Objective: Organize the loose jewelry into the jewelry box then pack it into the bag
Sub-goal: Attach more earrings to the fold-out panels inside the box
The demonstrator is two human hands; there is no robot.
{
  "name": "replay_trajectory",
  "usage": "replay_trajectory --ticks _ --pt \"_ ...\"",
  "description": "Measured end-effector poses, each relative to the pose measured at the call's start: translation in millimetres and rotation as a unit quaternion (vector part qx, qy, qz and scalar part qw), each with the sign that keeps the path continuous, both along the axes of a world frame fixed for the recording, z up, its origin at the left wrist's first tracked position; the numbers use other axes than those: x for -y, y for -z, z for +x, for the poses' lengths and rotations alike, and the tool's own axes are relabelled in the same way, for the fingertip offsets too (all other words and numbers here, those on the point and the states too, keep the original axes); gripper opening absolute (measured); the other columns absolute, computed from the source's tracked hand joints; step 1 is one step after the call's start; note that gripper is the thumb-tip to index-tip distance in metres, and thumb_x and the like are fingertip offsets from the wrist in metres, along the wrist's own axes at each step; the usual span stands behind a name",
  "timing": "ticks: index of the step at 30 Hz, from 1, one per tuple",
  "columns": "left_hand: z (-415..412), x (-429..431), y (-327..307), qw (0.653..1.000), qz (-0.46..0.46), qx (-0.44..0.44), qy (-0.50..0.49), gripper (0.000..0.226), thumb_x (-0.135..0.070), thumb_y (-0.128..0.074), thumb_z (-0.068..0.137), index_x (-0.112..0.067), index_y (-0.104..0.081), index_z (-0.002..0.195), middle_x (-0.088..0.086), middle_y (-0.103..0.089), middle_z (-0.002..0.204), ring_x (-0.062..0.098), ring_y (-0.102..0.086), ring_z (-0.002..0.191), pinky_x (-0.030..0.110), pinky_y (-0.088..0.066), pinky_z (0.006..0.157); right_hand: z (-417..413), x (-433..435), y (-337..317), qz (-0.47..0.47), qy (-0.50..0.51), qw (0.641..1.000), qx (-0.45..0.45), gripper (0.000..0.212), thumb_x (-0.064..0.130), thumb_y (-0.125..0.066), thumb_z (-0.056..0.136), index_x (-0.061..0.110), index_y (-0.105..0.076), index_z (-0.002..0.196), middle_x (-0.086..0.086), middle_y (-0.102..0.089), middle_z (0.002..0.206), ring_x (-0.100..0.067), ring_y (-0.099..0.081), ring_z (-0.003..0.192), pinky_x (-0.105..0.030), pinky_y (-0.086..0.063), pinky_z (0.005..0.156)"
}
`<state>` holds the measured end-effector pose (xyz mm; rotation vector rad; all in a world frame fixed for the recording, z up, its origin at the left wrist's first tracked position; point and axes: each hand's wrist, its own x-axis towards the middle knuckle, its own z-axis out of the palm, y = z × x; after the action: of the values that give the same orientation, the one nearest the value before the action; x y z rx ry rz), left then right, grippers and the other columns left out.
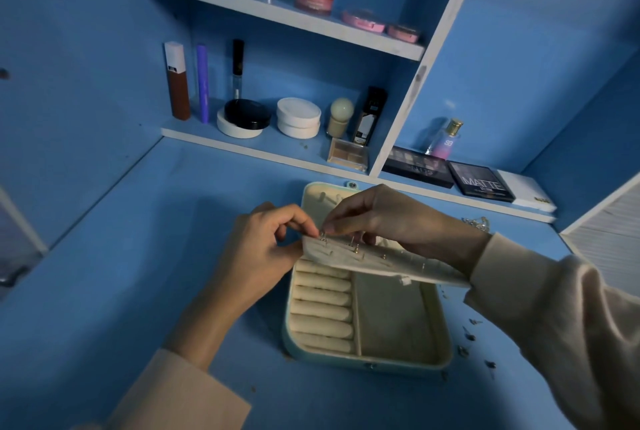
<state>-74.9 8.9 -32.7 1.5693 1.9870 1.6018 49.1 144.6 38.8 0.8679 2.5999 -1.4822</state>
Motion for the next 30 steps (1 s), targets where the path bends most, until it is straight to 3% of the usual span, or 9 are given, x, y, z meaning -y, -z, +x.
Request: replay_trajectory --ticks 4,7,9,11,14,19,23,30 --pt "0 0 1 1.000 0.002 0.007 0.008 0.018 -0.016 -0.076 0.066 -0.031 -0.067 0.070 -0.019 -0.063 0.079 0.009 -0.044 0.064 0.013 -0.034 0.056 -3 -1 -1 0.028 -0.032 0.999 -0.007 0.005 0.016 -0.072 0.079 0.019 -0.075 0.082 -0.002 -0.068 0.074 -0.007 -0.051 0.065 -0.018 -0.040 0.056" --pt "0 0 2 1.000 0.006 -0.006 -0.004 0.017 -0.021 -0.076 0.065 -0.032 -0.067 0.074 -0.014 -0.064 0.076 0.010 -0.044 0.064 0.014 -0.034 0.055 -5 -2 -1 0.042 -0.059 0.997 -0.007 0.005 0.015 -0.070 0.081 0.018 -0.075 0.083 -0.021 -0.067 0.083 -0.013 -0.050 0.065 -0.023 -0.040 0.058" --pt "0 0 2 1.000 0.003 -0.020 -0.017 0.018 -0.027 -0.076 0.066 -0.033 -0.066 0.079 -0.021 -0.063 0.081 0.008 -0.044 0.066 0.015 -0.034 0.055 -5 -3 -2 0.045 -0.073 0.996 -0.004 0.006 0.014 -0.070 0.082 0.017 -0.074 0.085 -0.024 -0.066 0.084 -0.015 -0.050 0.065 -0.024 -0.040 0.058" --pt "0 1 0 0.998 0.005 -0.044 -0.033 0.028 -0.046 -0.064 0.064 -0.037 -0.061 0.091 -0.031 -0.060 0.082 0.007 -0.044 0.068 0.017 -0.035 0.053 -6 -4 -3 0.042 -0.089 0.995 0.001 0.006 0.014 -0.069 0.083 0.015 -0.074 0.087 -0.017 -0.065 0.077 -0.013 -0.051 0.064 -0.023 -0.041 0.057" --pt "0 1 0 0.998 0.012 -0.059 -0.034 0.036 -0.052 -0.055 0.062 -0.039 -0.059 0.096 -0.036 -0.058 0.083 0.006 -0.044 0.069 0.022 -0.038 0.053 -7 -6 -6 0.032 -0.106 0.994 0.009 0.006 0.012 -0.068 0.083 0.012 -0.072 0.088 -0.007 -0.064 0.073 -0.009 -0.053 0.062 -0.020 -0.043 0.057" --pt "-2 0 2 0.998 0.027 -0.056 -0.021 0.033 -0.049 -0.057 0.063 -0.037 -0.061 0.094 -0.027 -0.061 0.089 0.006 -0.045 0.070 0.017 -0.037 0.057 -8 -9 -6 0.031 -0.121 0.992 0.010 0.006 0.010 -0.067 0.084 0.011 -0.069 0.089 -0.020 -0.063 0.074 -0.014 -0.054 0.062 -0.022 -0.045 0.057" --pt "-3 0 3 0.998 0.028 -0.046 -0.022 0.026 -0.032 -0.070 0.061 -0.034 -0.066 0.087 -0.028 -0.062 0.072 0.005 -0.045 0.068 0.012 -0.036 0.057 -9 -10 -5 0.026 -0.120 0.992 0.005 0.007 0.007 -0.066 0.084 0.013 -0.069 0.085 -0.012 -0.061 0.068 -0.012 -0.054 0.059 -0.021 -0.046 0.057" --pt "-1 1 1 0.997 0.024 -0.064 -0.033 0.036 -0.033 -0.069 0.061 -0.037 -0.061 0.096 -0.036 -0.059 0.079 0.004 -0.047 0.069 0.013 -0.037 0.057 -10 -8 -4 0.030 -0.122 0.992 0.011 0.010 0.003 -0.064 0.084 0.011 -0.070 0.085 -0.006 -0.061 0.066 -0.007 -0.052 0.057 -0.019 -0.044 0.056"
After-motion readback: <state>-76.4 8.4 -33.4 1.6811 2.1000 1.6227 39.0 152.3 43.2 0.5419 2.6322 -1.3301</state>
